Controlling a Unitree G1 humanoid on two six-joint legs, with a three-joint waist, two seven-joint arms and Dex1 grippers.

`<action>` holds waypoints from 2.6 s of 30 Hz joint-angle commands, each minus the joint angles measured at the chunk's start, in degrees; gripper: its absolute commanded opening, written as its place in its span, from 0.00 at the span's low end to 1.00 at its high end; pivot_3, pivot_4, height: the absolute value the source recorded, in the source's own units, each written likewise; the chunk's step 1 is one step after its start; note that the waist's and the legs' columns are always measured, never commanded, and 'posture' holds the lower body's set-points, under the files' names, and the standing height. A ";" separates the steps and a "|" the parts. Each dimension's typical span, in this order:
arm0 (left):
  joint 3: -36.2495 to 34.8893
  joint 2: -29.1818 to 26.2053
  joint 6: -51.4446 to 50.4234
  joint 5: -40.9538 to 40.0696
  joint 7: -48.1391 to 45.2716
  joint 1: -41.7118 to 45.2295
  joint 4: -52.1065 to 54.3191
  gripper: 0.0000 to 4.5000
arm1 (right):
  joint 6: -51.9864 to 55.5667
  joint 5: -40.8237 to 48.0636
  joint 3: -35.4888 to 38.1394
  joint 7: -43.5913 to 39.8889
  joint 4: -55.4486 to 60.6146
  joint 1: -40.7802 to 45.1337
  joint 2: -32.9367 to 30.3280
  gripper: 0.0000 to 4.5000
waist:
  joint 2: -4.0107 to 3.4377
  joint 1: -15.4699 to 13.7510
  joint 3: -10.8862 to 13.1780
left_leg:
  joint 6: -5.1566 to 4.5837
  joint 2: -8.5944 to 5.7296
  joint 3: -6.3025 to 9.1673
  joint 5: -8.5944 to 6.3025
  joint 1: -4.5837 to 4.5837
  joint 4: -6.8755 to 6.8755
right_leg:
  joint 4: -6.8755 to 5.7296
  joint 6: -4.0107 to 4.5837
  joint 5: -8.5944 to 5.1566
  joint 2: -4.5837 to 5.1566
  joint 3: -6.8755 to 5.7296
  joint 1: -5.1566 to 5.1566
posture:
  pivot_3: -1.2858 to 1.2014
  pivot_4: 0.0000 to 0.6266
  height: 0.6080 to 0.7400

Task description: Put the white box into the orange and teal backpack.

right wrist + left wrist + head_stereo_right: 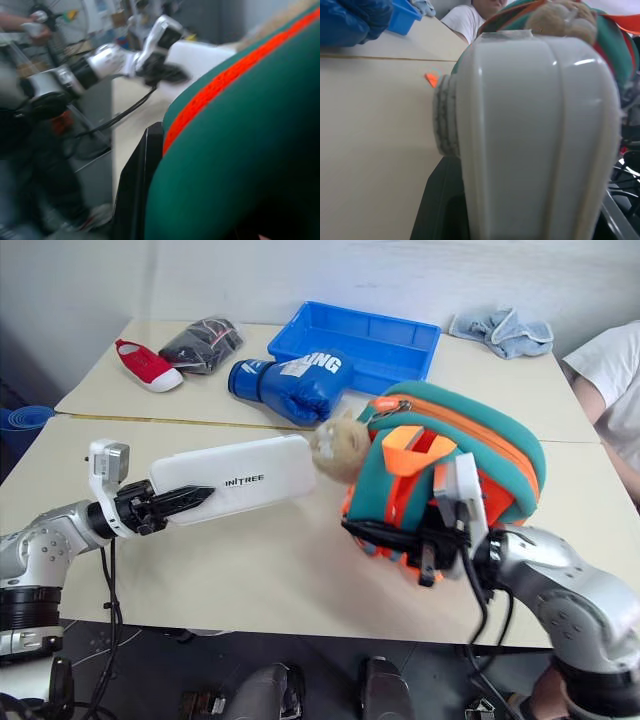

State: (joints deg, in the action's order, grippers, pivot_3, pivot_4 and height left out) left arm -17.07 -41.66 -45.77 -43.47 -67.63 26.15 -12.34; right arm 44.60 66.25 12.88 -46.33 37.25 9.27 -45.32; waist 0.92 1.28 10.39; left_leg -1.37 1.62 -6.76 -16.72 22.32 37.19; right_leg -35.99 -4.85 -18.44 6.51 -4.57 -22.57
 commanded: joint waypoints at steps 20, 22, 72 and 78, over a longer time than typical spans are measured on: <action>7.13 8.59 7.43 -0.52 -0.16 13.12 8.39 0.28 | 1.96 -0.90 12.73 -7.68 -6.53 -8.98 -9.32 0.00 | 0.38 -2.00 0.20 | -0.10 -0.12 -0.06 -0.04 0.06 0.15 | 0.03 -0.16 0.09 0.00 -0.05 0.06 | 0.52 0.24 1.00; 8.05 9.04 8.73 0.25 -0.87 14.68 7.45 0.28 | 2.10 -0.78 12.80 -7.75 -6.21 -9.49 -9.26 0.00 | 0.38 -1.99 0.20 | -0.10 -0.12 -0.10 -0.04 0.06 0.16 | 0.04 -0.17 0.09 -0.03 -0.03 0.06 | 0.52 0.24 1.00; 28.92 41.57 33.71 30.27 4.31 44.74 -25.47 0.28 | 2.74 -1.99 11.02 -8.18 -5.59 -10.09 -7.90 0.00 | 0.44 -2.64 0.25 | -0.65 -0.18 0.10 -0.24 0.78 1.10 | 0.11 -0.60 0.33 -0.05 -0.59 -0.07 | 0.52 0.24 1.00; 29.86 44.30 35.86 31.61 2.81 43.46 -27.20 0.45 | 2.98 -1.44 9.56 -5.86 -4.98 -8.65 -7.41 0.00 | 0.43 -2.74 0.25 | -0.65 -0.18 0.12 -0.23 0.81 1.08 | 0.13 -0.60 0.33 0.01 -0.76 -0.09 | 0.52 0.24 1.00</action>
State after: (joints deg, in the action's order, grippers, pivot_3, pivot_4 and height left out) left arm 12.38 1.30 -10.82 -11.61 -64.35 68.99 -41.33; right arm 47.63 64.01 22.71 -52.53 30.74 -0.04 -53.20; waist 1.35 -1.46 10.64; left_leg -2.02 1.43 -6.64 -16.96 23.14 38.28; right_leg -35.87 -5.45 -18.11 6.53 -5.32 -22.66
